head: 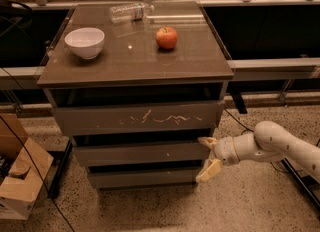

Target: Open bottom drawer

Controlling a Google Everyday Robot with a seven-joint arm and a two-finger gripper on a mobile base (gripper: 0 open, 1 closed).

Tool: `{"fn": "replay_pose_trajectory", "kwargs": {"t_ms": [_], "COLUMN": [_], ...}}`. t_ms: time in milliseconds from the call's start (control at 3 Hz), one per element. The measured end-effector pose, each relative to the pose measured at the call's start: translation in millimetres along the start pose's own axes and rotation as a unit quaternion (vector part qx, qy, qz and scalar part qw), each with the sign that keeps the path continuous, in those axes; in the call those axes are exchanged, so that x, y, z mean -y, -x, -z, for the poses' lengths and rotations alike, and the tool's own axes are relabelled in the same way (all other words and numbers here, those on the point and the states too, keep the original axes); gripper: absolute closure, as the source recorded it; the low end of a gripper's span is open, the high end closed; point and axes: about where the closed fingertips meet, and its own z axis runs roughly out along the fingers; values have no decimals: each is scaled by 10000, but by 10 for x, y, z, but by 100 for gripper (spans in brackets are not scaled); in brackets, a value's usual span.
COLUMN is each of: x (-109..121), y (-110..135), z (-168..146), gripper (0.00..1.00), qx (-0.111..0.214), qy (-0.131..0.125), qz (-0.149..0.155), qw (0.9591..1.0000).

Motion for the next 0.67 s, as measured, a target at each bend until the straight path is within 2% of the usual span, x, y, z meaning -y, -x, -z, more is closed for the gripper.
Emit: {"fn": "replay_pose_trajectory", "kwargs": {"t_ms": [333, 667], "x": [26, 75], "y": [-341, -747], "z": [-193, -498], "gripper": [0, 0], "qx": [-34, 117], "qy": [58, 249], "qz": [-228, -608], "qw": [9997, 9978]}}
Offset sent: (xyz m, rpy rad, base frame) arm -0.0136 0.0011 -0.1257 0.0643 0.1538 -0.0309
